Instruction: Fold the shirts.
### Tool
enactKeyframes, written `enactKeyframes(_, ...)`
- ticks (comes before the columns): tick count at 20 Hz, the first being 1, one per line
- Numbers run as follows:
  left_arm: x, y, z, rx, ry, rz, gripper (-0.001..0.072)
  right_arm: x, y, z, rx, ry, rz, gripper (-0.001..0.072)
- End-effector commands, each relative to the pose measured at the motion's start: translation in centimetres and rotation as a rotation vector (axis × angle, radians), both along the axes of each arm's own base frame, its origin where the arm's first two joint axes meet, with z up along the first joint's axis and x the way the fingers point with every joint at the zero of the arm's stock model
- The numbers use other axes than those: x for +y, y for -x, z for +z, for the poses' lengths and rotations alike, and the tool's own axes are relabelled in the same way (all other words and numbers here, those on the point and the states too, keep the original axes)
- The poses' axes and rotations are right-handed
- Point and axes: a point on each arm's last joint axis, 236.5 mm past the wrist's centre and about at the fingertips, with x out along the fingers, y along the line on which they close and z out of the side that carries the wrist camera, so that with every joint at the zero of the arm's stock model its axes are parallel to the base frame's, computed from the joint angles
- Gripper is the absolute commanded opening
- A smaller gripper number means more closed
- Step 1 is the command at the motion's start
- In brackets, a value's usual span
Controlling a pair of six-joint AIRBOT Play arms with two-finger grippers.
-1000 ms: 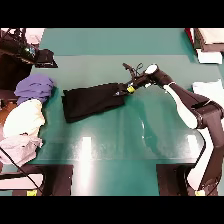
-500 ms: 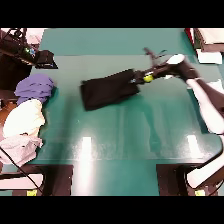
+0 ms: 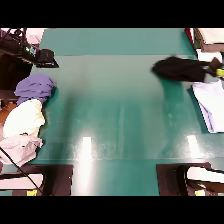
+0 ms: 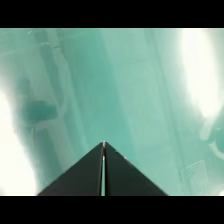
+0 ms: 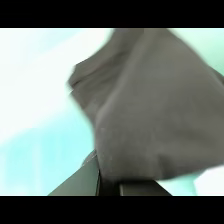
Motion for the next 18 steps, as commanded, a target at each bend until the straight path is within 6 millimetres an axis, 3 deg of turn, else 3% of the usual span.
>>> enactKeyframes(1,-0.3,-0.2,0.2,-0.008,0.017,0.002,0.0023,-7.3,2.8,1.6,-0.043,0.031,-0.185,0.0018)
enactKeyframes(5,-0.3,-0.2,0.2,-0.007,0.016,0.002,0.0023,-8.3,2.8,3.2,-0.076,0.047,-0.205,0.0018)
enactKeyframes(10,-0.3,-0.2,0.2,-0.008,0.015,0.000,0.0023,-7.8,1.9,11.9,-0.204,0.156,-0.129,0.0018)
enactKeyframes(12,-0.3,-0.2,0.2,-0.008,0.014,-0.002,0.0023,-7.1,2.2,14.2,-0.221,0.190,-0.090,0.0017)
enactKeyframes(14,-0.3,-0.1,0.2,-0.007,0.014,-0.002,0.0023,-7.4,2.9,14.6,-0.176,0.216,-0.099,0.0017)
enactKeyframes(18,-0.3,0.0,0.1,-0.002,0.011,-0.009,0.0023,-6.7,5.3,13.5,-0.054,0.267,-0.057,0.0018)
